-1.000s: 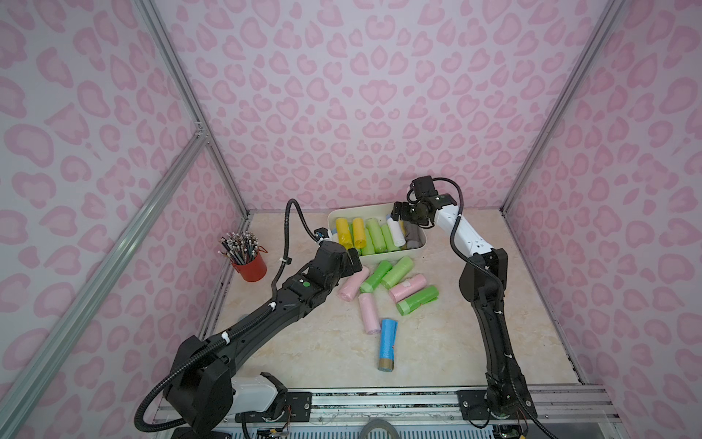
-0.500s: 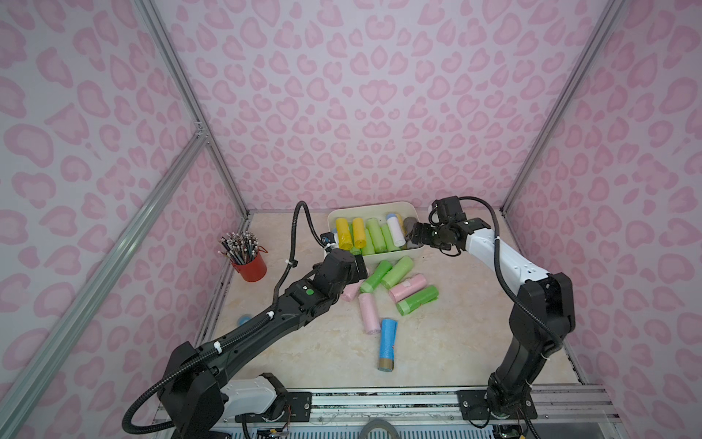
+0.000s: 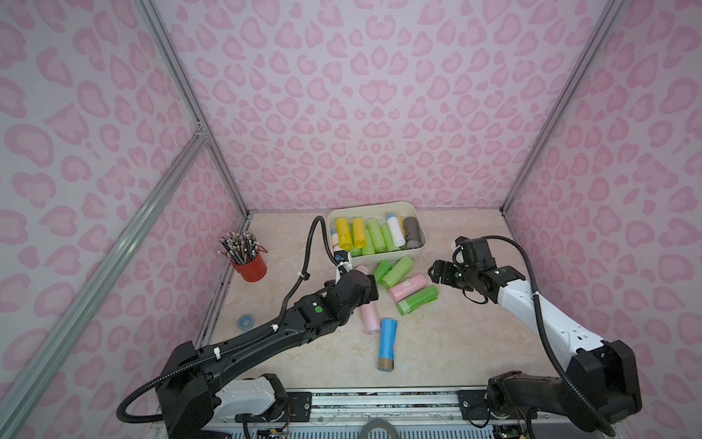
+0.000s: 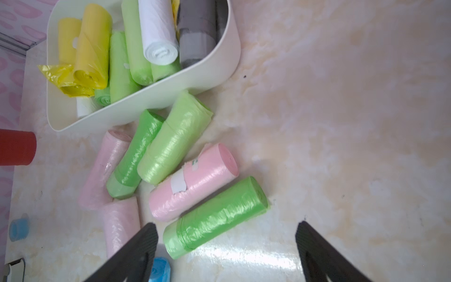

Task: Put the roll of trash bags into the storage box
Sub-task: Place the roll of trash bags in the storage box, then pick up the roll of trash bags from the center of the board.

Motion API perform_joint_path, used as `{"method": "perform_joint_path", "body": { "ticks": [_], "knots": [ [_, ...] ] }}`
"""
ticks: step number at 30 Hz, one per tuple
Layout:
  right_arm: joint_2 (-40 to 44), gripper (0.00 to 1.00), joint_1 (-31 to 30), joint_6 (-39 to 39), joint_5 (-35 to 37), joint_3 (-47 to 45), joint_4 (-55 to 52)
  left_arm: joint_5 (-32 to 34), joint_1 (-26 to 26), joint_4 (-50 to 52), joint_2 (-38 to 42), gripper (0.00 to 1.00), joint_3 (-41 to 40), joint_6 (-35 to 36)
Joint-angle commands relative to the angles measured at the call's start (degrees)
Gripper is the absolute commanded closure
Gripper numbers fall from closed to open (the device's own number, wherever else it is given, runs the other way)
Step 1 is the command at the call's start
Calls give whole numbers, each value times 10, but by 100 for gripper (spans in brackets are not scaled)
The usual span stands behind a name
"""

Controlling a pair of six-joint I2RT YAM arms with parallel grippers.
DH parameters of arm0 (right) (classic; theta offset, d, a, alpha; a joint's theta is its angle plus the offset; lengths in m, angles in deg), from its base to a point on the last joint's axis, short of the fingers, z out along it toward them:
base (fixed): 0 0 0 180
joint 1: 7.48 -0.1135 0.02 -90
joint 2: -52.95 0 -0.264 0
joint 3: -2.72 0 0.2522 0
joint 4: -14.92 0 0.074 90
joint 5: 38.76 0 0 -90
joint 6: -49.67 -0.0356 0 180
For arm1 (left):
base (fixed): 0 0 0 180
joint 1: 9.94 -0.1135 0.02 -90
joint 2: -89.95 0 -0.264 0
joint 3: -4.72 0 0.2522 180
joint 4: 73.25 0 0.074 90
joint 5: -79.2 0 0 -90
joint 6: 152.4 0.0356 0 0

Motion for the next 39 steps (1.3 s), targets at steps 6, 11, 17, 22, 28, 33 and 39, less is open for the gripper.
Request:
{"method": "perform_joint_path", "body": {
  "ticks": [6,11,17,22,28,33,39],
  "knots": [
    [61,10,3,-11,-41,-44,-19,-27,35,-3,-18,4,-31,-6],
    [86,10,2,-19,-52,-69,-25,-54,47,-37,-25,5,-47,-3],
    [118,10,3,-27,-75,-90,-29,-126,46,-70,-52,5,-52,29],
    [142,10,3,-38,-89,-102,-36,-173,46,-77,-78,5,-50,31],
    [164,10,3,-45,-78,-111,-48,-217,47,-84,-98,12,-59,31],
    [162,10,3,-46,-73,-113,-54,-237,61,-86,-96,19,-78,25],
    [165,10,3,-50,-69,-114,-57,-251,76,-93,-107,26,-94,13]
  ]
}}
